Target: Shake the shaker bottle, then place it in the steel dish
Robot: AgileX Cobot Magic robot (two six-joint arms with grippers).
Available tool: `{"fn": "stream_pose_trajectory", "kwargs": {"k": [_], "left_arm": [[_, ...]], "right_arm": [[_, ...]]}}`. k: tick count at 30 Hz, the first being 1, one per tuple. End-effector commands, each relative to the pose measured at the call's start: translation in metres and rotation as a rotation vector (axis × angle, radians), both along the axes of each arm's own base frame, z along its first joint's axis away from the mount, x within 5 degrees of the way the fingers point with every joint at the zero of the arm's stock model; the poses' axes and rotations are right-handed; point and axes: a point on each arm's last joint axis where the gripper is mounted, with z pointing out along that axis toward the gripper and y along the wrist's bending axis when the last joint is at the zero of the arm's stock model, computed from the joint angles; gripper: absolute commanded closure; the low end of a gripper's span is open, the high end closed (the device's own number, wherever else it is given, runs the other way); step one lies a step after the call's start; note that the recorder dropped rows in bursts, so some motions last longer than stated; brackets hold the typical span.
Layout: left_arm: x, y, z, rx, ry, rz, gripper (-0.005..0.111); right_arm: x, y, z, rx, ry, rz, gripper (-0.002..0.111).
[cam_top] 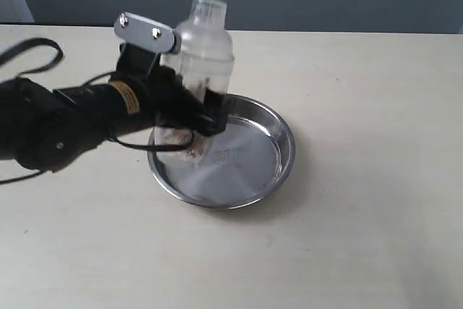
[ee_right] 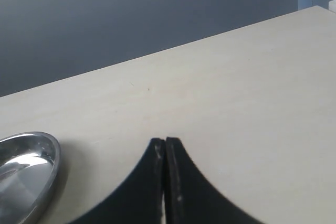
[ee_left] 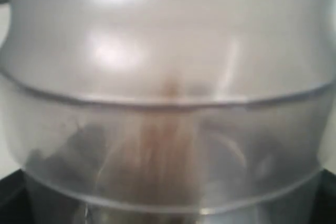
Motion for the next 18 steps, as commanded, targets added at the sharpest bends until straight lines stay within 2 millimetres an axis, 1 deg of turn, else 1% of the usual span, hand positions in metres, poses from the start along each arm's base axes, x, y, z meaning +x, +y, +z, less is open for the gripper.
{"fn": "stream_pose_trajectory", "kwargs": {"k": [1,2,3,4,5,6,7,8,9,10,11,13,14,15,16,18], "left_arm": [[-0.004,-0.002,0.04,-0.066,-0.234,-0.053,0.106],[-0.001,0.001,0.012,-0.017,-0.136,-0.034,0.106],[0.003,0.004,-0.008,-0.015,-0.055,0.006,0.106],[0.005,0.004,-0.012,-0.049,-0.031,0.035,0.106],[0.005,0.002,-0.003,-0.103,-0.079,0.028,0.106],[0.003,-0.001,0.022,-0.163,-0.204,-0.015,0.106],[-0.002,-0.004,0.053,-0.212,-0.355,-0.075,0.106],[-0.006,-0.005,0.074,-0.219,-0.463,-0.115,0.106],[-0.007,-0.003,0.089,-0.207,-0.508,-0.114,0.106],[-0.004,0.0,0.083,-0.184,-0.424,-0.072,0.106],[0.0,0.001,0.065,-0.143,-0.317,-0.041,0.106],[0.006,0.002,0.0,-0.043,-0.061,0.006,0.106],[0.006,0.002,-0.018,-0.038,-0.001,0.025,0.106],[0.005,0.001,-0.027,-0.047,0.019,0.023,0.106],[0.004,-0.002,-0.022,-0.057,-0.023,-0.003,0.106],[0.001,-0.003,0.005,-0.097,-0.181,-0.044,0.106]], "right_arm": [[0.0,0.0,0.0,-0.005,-0.013,0.001,0.109],[0.0,0.0,0.0,-0.005,-0.013,0.001,0.109],[0.0,0.0,0.0,-0.005,-0.013,0.001,0.109],[0.0,0.0,0.0,-0.005,-0.013,0.001,0.109],[0.0,0.0,0.0,-0.005,-0.013,0.001,0.109],[0.0,0.0,0.0,-0.005,-0.013,0.001,0.109],[0.0,0.0,0.0,-0.005,-0.013,0.001,0.109],[0.0,0.0,0.0,-0.005,-0.013,0.001,0.109],[0.0,0.0,0.0,-0.005,-0.013,0.001,0.109],[0.0,0.0,0.0,-0.005,-0.013,0.001,0.109],[0.0,0.0,0.0,-0.005,-0.013,0.001,0.109],[0.0,0.0,0.0,-0.005,-0.013,0.001,0.109],[0.0,0.0,0.0,-0.005,-0.013,0.001,0.109],[0.0,0.0,0.0,-0.005,-0.013,0.001,0.109],[0.0,0.0,0.0,-0.005,-0.013,0.001,0.109],[0.0,0.0,0.0,-0.005,-0.013,0.001,0.109]]}}
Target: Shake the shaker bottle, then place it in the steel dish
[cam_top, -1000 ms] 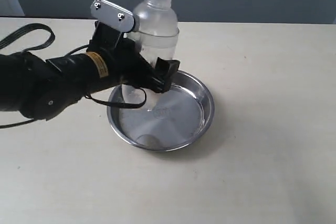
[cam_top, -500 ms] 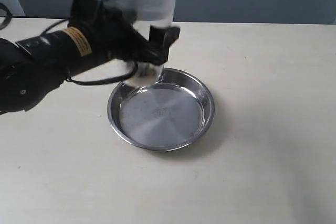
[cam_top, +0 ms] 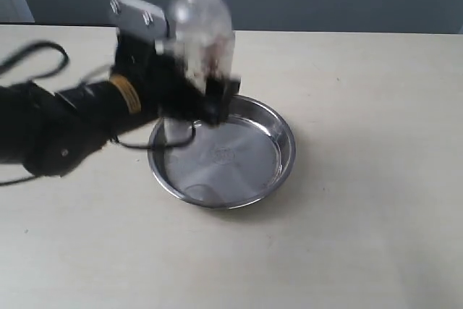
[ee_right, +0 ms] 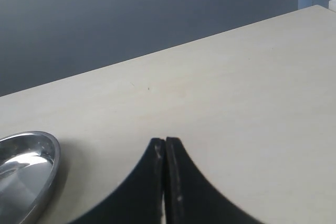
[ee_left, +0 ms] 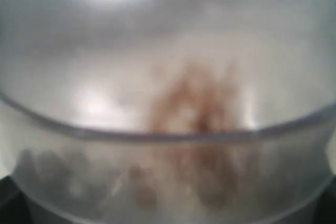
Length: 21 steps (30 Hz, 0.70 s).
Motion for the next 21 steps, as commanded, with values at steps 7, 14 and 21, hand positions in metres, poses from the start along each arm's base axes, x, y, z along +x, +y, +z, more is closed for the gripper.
{"fn": "stream_pose_trajectory", "kwargs": {"k": [7,14,21], "left_arm": [[-0.025,-0.025,0.037,0.033,-0.243,-0.299,0.106],[-0.003,-0.002,-0.002,0.102,0.066,0.035,0.106],[0.002,-0.018,0.008,0.074,-0.019,-0.046,0.106]], "right_arm": [[0.0,0.0,0.0,-0.005,-0.013,0.001,0.109],[0.0,0.0,0.0,-0.005,-0.013,0.001,0.109],[0.0,0.0,0.0,-0.005,-0.013,0.001,0.109]]}}
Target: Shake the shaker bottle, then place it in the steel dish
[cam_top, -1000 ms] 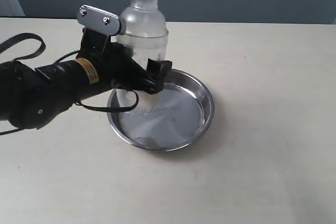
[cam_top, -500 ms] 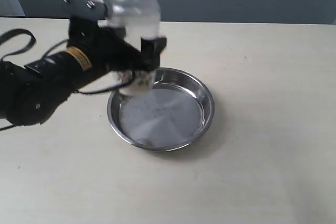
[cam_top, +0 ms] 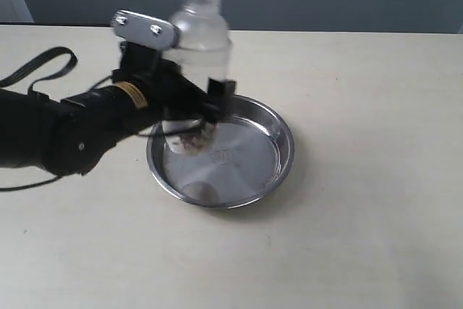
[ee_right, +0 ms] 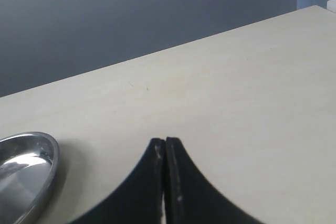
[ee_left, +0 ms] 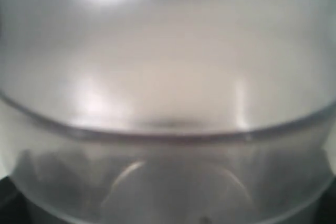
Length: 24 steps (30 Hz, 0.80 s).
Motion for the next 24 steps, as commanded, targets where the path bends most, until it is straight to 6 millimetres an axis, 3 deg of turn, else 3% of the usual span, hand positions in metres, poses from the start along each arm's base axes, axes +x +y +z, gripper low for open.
{"fn": "stream_pose_trajectory", "kwargs": {"k": [1,2,5,6,8,9,11,12,13,14,16,17,18,20,21,23,24], "left_arm": [[-0.011,-0.031,0.011,0.228,-0.091,-0.366,0.106],[-0.014,-0.035,0.011,0.257,-0.11,-0.41,0.106],[0.018,0.005,0.002,-0.122,0.039,0.108,0.106],[0.016,0.0,0.003,-0.107,0.047,0.075,0.106],[-0.005,-0.03,0.012,0.209,-0.082,-0.332,0.106],[-0.011,-0.035,0.015,0.262,-0.121,-0.402,0.106],[0.007,-0.015,0.016,0.099,-0.058,-0.16,0.106],[0.019,0.005,0.013,-0.075,0.008,0.075,0.106],[0.022,0.009,0.013,-0.169,0.047,0.163,0.106],[0.018,-0.001,0.014,-0.081,0.049,0.05,0.106],[-0.008,-0.04,0.019,0.312,-0.098,-0.414,0.106],[-0.012,-0.046,0.019,0.355,-0.132,-0.472,0.106],[-0.003,-0.039,0.017,0.277,-0.108,-0.387,0.106],[0.024,-0.008,0.008,-0.063,0.034,0.02,0.106],[0.027,-0.006,0.007,-0.116,0.055,0.079,0.106],[0.023,-0.021,0.02,0.04,-0.041,-0.124,0.106],[0.018,-0.031,0.039,0.077,-0.138,-0.224,0.106]], "right_arm": [[0.0,0.0,0.0,-0.005,-0.013,0.001,0.109],[0.0,0.0,0.0,-0.005,-0.013,0.001,0.109],[0.0,0.0,0.0,-0.005,-0.013,0.001,0.109],[0.0,0.0,0.0,-0.005,-0.013,0.001,0.109],[0.0,0.0,0.0,-0.005,-0.013,0.001,0.109],[0.0,0.0,0.0,-0.005,-0.013,0.001,0.109],[0.0,0.0,0.0,-0.005,-0.013,0.001,0.109],[0.0,0.0,0.0,-0.005,-0.013,0.001,0.109],[0.0,0.0,0.0,-0.005,-0.013,0.001,0.109],[0.0,0.0,0.0,-0.005,-0.013,0.001,0.109],[0.0,0.0,0.0,-0.005,-0.013,0.001,0.109],[0.0,0.0,0.0,-0.005,-0.013,0.001,0.109],[0.0,0.0,0.0,-0.005,-0.013,0.001,0.109],[0.0,0.0,0.0,-0.005,-0.013,0.001,0.109],[0.0,0.0,0.0,-0.005,-0.013,0.001,0.109],[0.0,0.0,0.0,-0.005,-0.013,0.001,0.109],[0.0,0.0,0.0,-0.005,-0.013,0.001,0.109]]}}
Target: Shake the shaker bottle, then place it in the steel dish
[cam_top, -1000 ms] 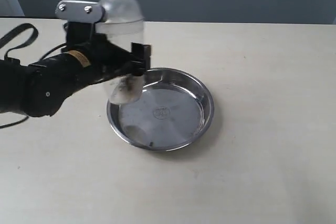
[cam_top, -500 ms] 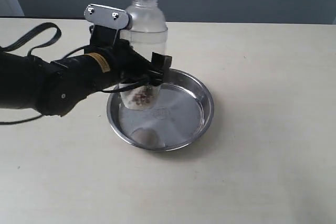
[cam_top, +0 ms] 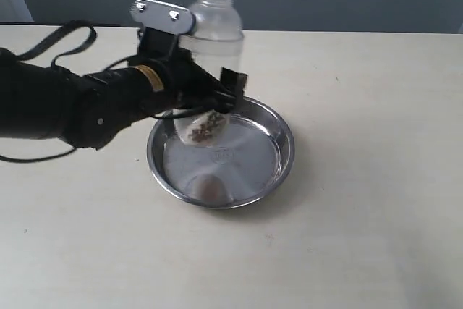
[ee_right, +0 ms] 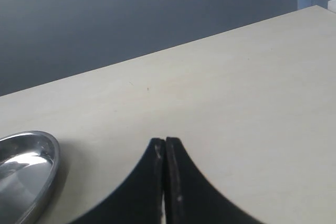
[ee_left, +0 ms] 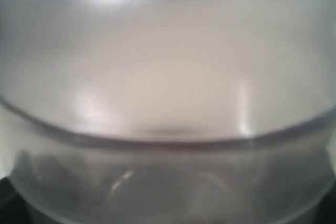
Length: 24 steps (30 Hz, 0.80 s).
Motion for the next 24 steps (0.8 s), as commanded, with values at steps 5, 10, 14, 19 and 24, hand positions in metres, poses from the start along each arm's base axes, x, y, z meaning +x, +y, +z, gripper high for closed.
{"fn": "stream_pose_trajectory", "kwargs": {"k": [5,10,14,19,24], "left_arm": [[-0.008,-0.013,0.088,-0.038,-0.334,-0.147,0.106],[0.003,0.004,-0.008,-0.005,0.024,0.014,0.106],[-0.005,-0.011,0.09,-0.083,-0.465,-0.157,0.106],[-0.006,-0.002,0.096,0.01,-0.333,-0.13,0.106],[-0.004,-0.002,0.002,-0.018,-0.039,-0.036,0.106]], "right_arm": [[0.0,0.0,0.0,-0.005,-0.013,0.001,0.109],[0.0,0.0,0.0,-0.005,-0.013,0.001,0.109],[0.0,0.0,0.0,-0.005,-0.013,0.001,0.109],[0.0,0.0,0.0,-0.005,-0.013,0.001,0.109],[0.0,0.0,0.0,-0.005,-0.013,0.001,0.109]]}}
